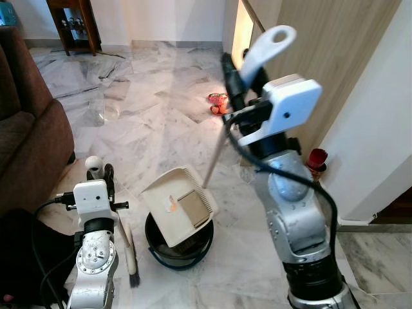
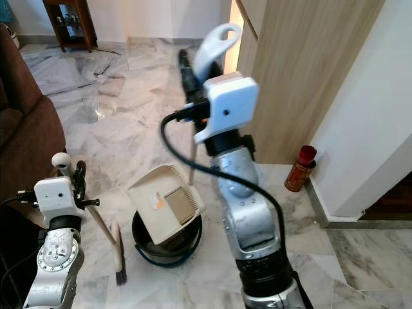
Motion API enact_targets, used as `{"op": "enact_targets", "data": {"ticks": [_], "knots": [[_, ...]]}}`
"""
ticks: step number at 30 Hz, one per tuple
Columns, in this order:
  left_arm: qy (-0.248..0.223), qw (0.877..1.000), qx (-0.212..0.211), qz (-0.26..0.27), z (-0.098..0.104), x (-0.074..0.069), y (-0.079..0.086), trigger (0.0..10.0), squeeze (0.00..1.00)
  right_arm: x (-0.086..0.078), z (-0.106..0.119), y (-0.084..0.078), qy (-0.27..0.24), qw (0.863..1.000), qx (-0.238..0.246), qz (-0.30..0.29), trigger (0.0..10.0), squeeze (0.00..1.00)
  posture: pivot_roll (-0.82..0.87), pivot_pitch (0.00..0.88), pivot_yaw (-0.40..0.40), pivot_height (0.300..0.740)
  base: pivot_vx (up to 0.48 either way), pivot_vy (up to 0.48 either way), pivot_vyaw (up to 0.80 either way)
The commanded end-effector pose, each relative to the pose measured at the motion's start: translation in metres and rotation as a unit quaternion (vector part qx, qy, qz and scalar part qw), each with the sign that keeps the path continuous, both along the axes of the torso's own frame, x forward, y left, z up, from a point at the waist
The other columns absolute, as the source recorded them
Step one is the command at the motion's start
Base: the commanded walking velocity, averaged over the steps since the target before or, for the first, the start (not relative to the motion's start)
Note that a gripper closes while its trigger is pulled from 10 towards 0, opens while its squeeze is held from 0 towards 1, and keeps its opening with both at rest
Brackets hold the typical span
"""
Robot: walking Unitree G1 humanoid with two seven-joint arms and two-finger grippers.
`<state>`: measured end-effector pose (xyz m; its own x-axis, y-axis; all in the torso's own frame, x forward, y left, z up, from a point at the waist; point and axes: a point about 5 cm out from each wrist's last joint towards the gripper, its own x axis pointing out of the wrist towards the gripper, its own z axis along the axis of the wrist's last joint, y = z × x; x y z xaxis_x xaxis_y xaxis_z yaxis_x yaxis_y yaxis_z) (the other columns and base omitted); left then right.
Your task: Sweep floor
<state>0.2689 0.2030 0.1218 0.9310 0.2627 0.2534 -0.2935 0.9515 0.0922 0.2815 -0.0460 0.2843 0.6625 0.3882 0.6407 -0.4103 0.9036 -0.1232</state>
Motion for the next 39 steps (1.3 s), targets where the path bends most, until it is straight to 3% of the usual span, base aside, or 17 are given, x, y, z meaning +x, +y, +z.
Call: {"op": "enact_targets", "data": {"ticks": [1,3,4,6,16,28,39], "knots": [[-0.030,0.999,0.012,-0.003,0.011,0.000,0.000,10.0,0.00,-0.017,0.022,-0.001,-0.069,0.997,0.027,0.017,10.0,0.00,0.14,0.061,-0.020,0.740,0.000,0.000,0.00],[-0.030,0.999,0.012,-0.003,0.011,0.000,0.000,10.0,0.00,-0.019,0.022,0.000,-0.073,0.997,0.027,0.022,10.0,0.00,0.14,0.061,-0.020,0.740,0.000,0.000,0.00],[-0.030,0.999,0.011,-0.004,0.011,0.000,-0.001,10.0,0.00,-0.030,0.025,0.011,-0.108,0.993,-0.004,0.048,10.0,0.00,0.14,0.065,-0.021,0.740,0.000,0.000,0.00],[-0.029,1.000,0.010,-0.004,0.011,0.000,-0.001,10.0,0.00,-0.037,0.025,0.017,-0.119,0.991,-0.014,0.066,10.0,0.00,0.14,0.067,-0.022,0.740,0.000,0.000,0.00],[-0.028,1.000,0.010,-0.002,0.010,-0.001,0.001,10.0,0.00,-0.044,0.022,0.026,-0.130,0.987,-0.030,0.084,10.0,0.00,0.15,0.074,-0.023,0.740,0.000,0.000,0.00],[-0.028,1.000,0.006,-0.005,0.008,0.000,-0.001,10.0,0.00,-0.055,0.017,0.039,-0.178,0.974,-0.101,0.096,10.0,0.00,0.15,0.076,-0.024,0.740,0.000,0.000,0.00],[-0.029,1.000,0.006,-0.006,0.010,0.000,-0.002,10.0,0.00,-0.057,0.017,0.040,-0.191,0.970,-0.114,0.096,10.0,0.00,0.14,0.076,-0.025,0.740,0.000,0.000,0.00]]}}
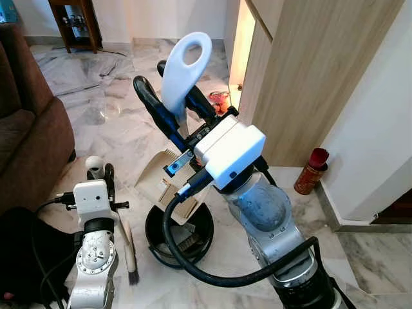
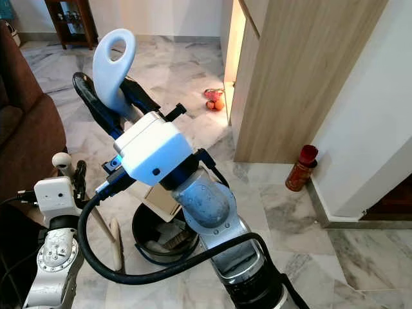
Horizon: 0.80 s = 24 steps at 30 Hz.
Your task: Sweep floor
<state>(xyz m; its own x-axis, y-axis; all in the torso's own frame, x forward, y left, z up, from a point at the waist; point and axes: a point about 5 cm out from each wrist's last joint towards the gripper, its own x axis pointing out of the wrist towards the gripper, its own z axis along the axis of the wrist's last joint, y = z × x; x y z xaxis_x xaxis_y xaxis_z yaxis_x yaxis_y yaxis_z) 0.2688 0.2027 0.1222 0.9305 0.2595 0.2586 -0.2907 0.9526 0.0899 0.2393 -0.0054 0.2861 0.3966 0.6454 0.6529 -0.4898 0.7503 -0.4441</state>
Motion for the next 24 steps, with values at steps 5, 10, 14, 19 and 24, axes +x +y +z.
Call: {"op": "enact_targets", "data": {"ticks": [5,10,14,19,24], "knots": [[-0.028,1.000,0.005,-0.007,0.009,0.002,-0.002,10.0,0.00,-0.014,0.010,0.003,-0.061,0.998,-0.008,0.011,10.0,0.00,0.14,0.069,-0.024,0.740,0.000,0.000,0.00],[-0.028,1.000,0.006,-0.007,0.009,0.002,-0.003,10.0,0.00,-0.012,0.007,0.004,-0.057,0.998,-0.016,0.011,10.0,0.00,0.15,0.064,-0.024,0.740,0.000,0.000,0.00],[-0.028,1.000,0.006,-0.008,0.009,0.002,-0.003,10.0,0.00,-0.011,0.003,0.005,-0.049,0.998,-0.022,0.011,10.0,0.00,0.15,0.058,-0.025,0.740,0.000,0.000,0.00],[-0.029,1.000,0.007,-0.010,0.010,0.002,-0.003,10.0,0.00,-0.007,-0.002,0.004,-0.039,0.999,-0.024,0.005,10.0,0.00,0.15,0.056,-0.025,0.740,0.000,0.000,0.00],[-0.029,1.000,0.006,-0.009,0.010,0.002,-0.004,10.0,0.00,0.017,-0.009,-0.012,-0.026,0.994,-0.031,-0.102,10.0,0.00,0.14,0.058,-0.026,0.740,0.000,0.000,0.00]]}}
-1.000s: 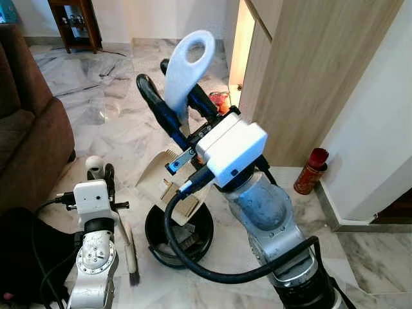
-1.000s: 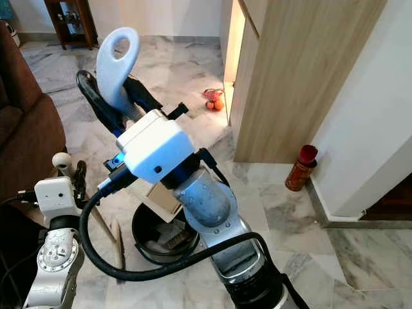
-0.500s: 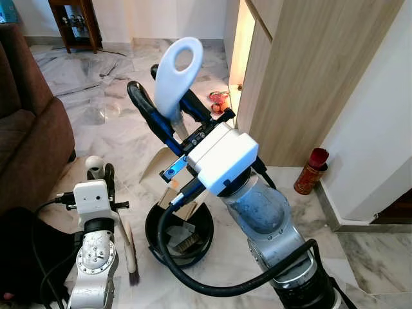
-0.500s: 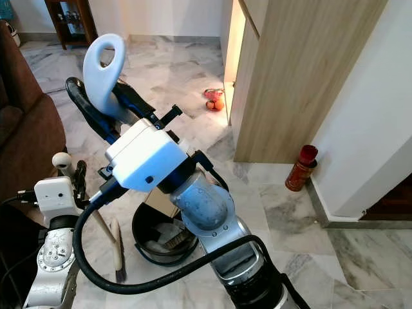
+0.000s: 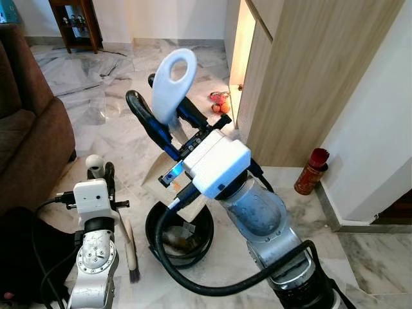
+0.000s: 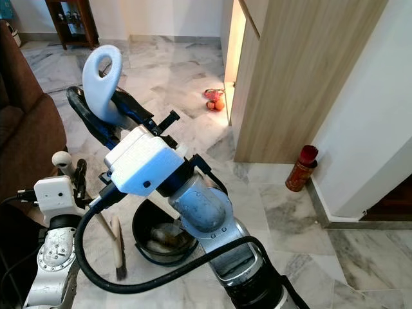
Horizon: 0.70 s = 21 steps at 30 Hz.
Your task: Sweep floor
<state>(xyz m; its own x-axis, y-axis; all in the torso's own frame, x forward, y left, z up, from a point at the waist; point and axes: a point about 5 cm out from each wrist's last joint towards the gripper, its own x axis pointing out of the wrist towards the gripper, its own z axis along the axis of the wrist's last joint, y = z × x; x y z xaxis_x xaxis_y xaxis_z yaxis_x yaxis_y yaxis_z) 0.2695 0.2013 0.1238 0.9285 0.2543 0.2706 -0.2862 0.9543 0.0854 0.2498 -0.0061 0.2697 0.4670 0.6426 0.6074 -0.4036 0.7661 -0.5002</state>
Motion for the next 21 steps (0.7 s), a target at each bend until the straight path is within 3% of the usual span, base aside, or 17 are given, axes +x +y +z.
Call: {"op": "enact_targets", "data": {"ticks": [1,6,8,18,21], "knots": [[-0.023,1.000,0.006,-0.006,0.008,0.001,-0.002,10.0,0.00,0.016,0.006,-0.021,-0.023,0.996,0.010,-0.084,10.0,0.00,0.14,0.058,-0.026,0.740,0.000,0.000,0.00],[-0.021,1.000,0.006,-0.006,0.007,0.001,-0.002,10.0,0.00,0.035,0.005,-0.051,-0.019,0.987,0.018,-0.161,10.0,0.00,0.14,0.057,-0.026,0.740,0.000,0.000,0.00],[-0.020,1.000,0.005,-0.008,0.006,0.001,-0.003,10.0,0.00,0.049,-0.011,-0.069,0.020,0.978,0.018,-0.209,10.0,0.00,0.14,0.057,-0.027,0.740,0.000,0.000,0.00],[-0.017,1.000,0.005,-0.010,0.005,0.001,-0.003,10.0,0.00,0.065,-0.047,-0.101,0.078,0.960,0.005,-0.268,10.0,0.00,0.14,0.060,-0.025,0.740,0.000,0.000,0.00],[-0.015,1.000,0.005,-0.013,0.005,0.000,-0.003,10.0,0.00,0.073,-0.070,-0.124,0.133,0.942,0.036,-0.305,10.0,0.00,0.14,0.064,-0.023,0.740,0.000,0.000,0.00]]}}
